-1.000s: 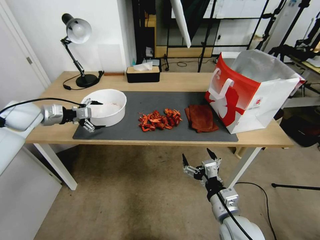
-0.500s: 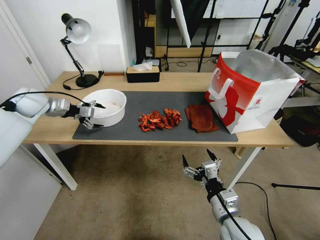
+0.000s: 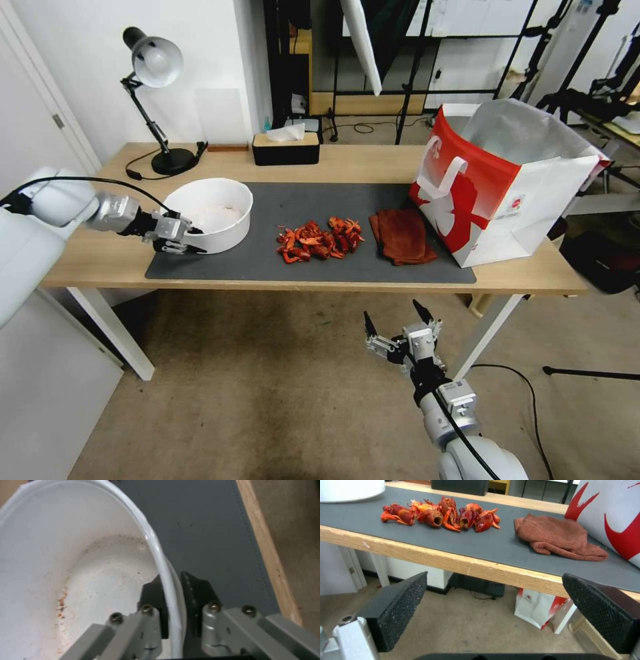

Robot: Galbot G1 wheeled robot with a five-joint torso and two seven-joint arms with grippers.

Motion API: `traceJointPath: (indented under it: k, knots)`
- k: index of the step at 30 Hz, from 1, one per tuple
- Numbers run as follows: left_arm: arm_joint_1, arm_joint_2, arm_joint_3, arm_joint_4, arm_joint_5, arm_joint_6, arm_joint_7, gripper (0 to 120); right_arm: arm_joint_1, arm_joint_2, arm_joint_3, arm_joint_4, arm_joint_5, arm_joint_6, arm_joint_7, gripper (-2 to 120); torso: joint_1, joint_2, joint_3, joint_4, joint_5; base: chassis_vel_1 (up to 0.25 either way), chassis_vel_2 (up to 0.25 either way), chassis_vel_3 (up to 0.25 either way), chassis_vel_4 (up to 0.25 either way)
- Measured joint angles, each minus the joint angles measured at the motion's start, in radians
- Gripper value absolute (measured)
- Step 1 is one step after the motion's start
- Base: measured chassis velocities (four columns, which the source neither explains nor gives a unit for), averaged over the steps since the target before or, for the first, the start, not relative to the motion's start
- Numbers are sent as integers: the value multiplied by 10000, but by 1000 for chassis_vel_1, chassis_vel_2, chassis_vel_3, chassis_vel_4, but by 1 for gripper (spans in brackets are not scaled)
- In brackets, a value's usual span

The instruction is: Sweep shrimp from table into container with towel, then put container into takeout bag.

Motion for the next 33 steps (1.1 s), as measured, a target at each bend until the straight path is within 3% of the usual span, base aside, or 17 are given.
traceJointPath:
  k: [2,7,15,19,20,22,23,27,28,31,33]
  knots:
    - [0,2,15,-21,-29,-38,49,0,-10,-5,-1,4,-3,0,0,100,1,0,0,0,0,0,0,0,0]
    - [144,48,-97,-168,-191,-194,34,0,-69,-21,-7,4,-11,35,3,100,0,0,0,-4,-1,0,0,0,0]
    - [1029,826,-737,-1224,-471,-1127,-266,0,-203,-137,26,111,21,139,30,100,-1,0,0,3,-1,0,0,0,0]
    - [2291,1546,-1545,-2894,-729,-1637,-567,0,-266,-177,34,167,65,140,134,100,-1,0,0,1,-1,0,0,0,0]
    - [2291,1546,-1545,-2894,-729,-1637,-567,0,-266,-177,34,167,65,140,134,100,-1,0,0,1,-1,0,0,0,0]
    - [2854,1919,-1860,-3853,-689,-2028,-751,0,-292,-194,38,172,74,148,147,100,-2,1,-1,3,0,0,0,0,0]
    - [2854,1919,-1860,-3853,-689,-2028,-751,0,-292,-194,38,172,74,148,147,100,-2,1,-1,3,0,0,0,0,0]
    - [3621,2283,-2230,-5299,-305,-2824,-897,0,-370,-209,47,164,100,209,151,100,-2,2,-1,-3,2,0,0,0,0]
    - [3621,2283,-2230,-5299,-305,-2824,-897,0,-370,-209,47,164,100,209,151,100,-2,2,-1,-3,2,0,0,0,0]
    - [4486,2435,-2346,-6352,-41,-3176,-907,0,-387,-207,56,144,115,243,156,100,-2,2,-1,0,2,0,0,0,0]
    - [4809,2449,-2363,-6638,102,-3208,-901,0,-390,-203,64,143,120,254,157,100,-2,2,-1,1,1,0,0,0,0]
